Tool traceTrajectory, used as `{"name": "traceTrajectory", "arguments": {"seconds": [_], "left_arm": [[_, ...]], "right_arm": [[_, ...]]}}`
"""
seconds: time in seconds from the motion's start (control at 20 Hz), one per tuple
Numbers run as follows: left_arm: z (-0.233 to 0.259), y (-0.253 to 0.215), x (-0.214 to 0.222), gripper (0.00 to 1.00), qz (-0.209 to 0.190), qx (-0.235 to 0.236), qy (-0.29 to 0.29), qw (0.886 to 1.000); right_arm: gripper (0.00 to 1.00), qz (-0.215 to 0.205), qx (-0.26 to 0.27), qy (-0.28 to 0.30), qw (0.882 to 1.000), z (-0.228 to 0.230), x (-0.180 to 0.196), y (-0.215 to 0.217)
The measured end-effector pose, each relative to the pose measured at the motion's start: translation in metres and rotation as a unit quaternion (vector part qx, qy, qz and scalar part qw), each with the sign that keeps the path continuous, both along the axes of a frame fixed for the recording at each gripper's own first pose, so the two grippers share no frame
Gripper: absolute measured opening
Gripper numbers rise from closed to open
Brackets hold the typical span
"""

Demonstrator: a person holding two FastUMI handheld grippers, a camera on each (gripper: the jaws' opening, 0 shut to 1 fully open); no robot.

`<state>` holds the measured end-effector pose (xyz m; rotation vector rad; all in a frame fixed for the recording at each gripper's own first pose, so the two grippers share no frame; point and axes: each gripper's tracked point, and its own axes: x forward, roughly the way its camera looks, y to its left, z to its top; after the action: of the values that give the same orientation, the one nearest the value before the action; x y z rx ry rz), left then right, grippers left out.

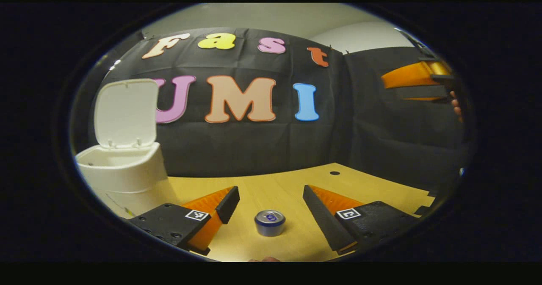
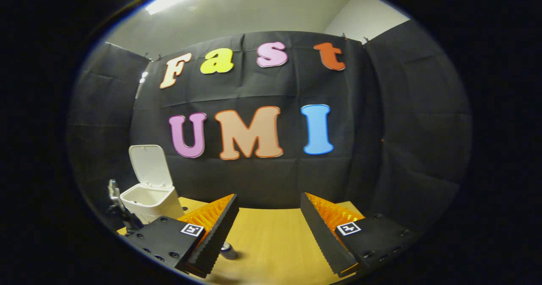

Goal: Press the lid of the desktop garbage bin to open it, pick up the crumpled paper on the desktop and throw it into the bin, then pick up the pop can on the desktop and drop it into the bin, and finally close the garbage bin lid.

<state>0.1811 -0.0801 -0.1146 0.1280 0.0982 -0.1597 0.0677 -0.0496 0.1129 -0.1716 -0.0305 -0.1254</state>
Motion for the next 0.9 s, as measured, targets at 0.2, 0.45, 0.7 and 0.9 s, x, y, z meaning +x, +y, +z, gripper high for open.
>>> {"name": "traceTrajectory", "arguments": {"seconds": [0.2,0.45,0.7,0.9], "left_arm": [[-0.067,0.012,0.036,0.91,0.026,-0.036,0.079,0.996],[-0.127,0.025,0.05,0.96,0.053,-0.04,0.151,0.986],[-0.161,0.031,0.048,0.85,0.077,-0.039,0.19,0.978],[-0.119,0.031,0.042,0.79,0.067,-0.025,0.158,0.985]], "right_arm": [[0.98,-0.074,-0.015,-0.006,0.997,-0.008,-0.049,-0.05],[0.98,-0.093,-0.006,0.023,0.995,-0.033,-0.068,-0.066],[0.98,-0.082,0.037,0.037,0.995,-0.044,-0.069,-0.073],[0.98,-0.095,0.033,0.034,0.994,-0.04,-0.08,-0.084]]}}
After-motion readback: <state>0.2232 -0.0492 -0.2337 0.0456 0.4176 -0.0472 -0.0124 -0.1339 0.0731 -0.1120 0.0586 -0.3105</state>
